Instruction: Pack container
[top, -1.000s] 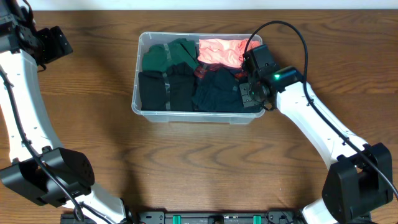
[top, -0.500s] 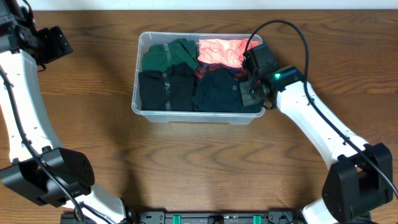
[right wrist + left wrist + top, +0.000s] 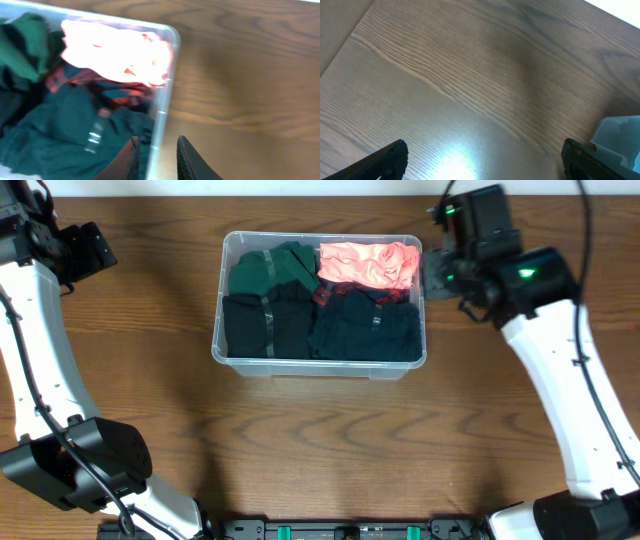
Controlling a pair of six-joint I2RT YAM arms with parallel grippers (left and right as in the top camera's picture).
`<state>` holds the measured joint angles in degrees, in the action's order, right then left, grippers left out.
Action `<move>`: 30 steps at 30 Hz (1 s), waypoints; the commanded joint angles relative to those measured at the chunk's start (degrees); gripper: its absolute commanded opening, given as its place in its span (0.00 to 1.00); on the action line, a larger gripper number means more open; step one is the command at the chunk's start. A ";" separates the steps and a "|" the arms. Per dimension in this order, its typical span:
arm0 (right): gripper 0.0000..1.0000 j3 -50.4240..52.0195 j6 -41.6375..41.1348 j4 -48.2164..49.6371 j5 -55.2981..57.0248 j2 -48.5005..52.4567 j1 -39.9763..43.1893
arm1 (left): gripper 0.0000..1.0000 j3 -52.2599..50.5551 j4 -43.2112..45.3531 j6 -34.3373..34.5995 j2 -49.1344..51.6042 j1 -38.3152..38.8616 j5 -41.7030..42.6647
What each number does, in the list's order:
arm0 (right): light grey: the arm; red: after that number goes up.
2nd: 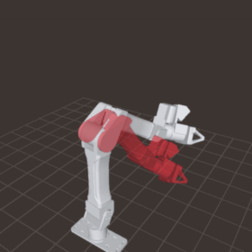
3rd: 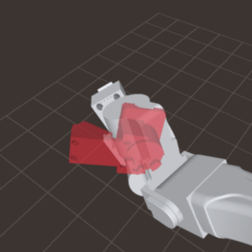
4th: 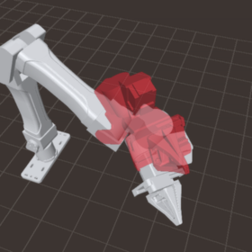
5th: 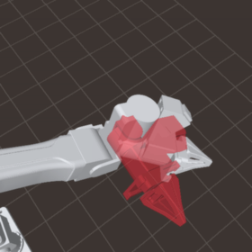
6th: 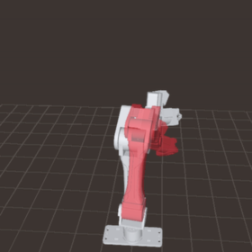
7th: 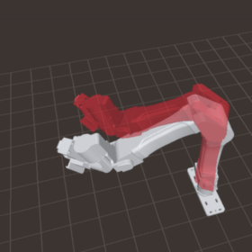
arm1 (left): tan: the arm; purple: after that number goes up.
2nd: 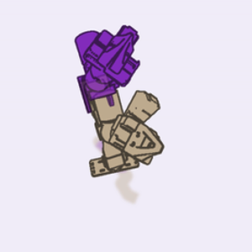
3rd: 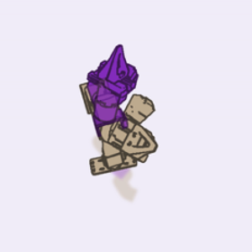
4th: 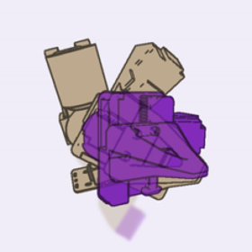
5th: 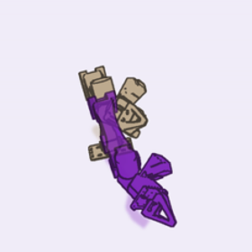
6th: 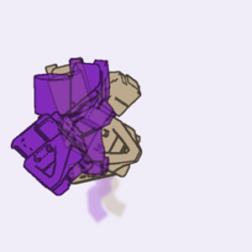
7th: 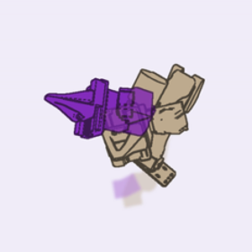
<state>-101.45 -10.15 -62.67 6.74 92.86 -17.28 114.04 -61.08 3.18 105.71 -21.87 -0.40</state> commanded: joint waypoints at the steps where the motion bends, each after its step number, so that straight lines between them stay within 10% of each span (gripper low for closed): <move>1: 0.28 -1.79 0.59 -2.40 2.27 -1.05 3.41 | 0.98 0.17 0.04 0.52 0.39 -0.04 -0.09; 3: 0.42 -1.84 0.59 -3.87 2.29 -1.88 5.33 | 0.98 0.17 0.04 0.52 0.39 -0.04 -0.09; 7: 0.99 -1.84 0.57 -7.78 2.51 -3.69 9.07 | 0.98 0.17 0.04 0.52 0.39 -0.04 -0.09; 30: 0.99 -1.84 2.01 -18.40 -0.74 -8.57 14.27 | 0.98 0.17 0.04 0.52 0.39 -0.04 -0.11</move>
<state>-102.30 -9.76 -81.67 6.00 84.38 -3.22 114.04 -61.08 3.18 105.71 -21.87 -0.40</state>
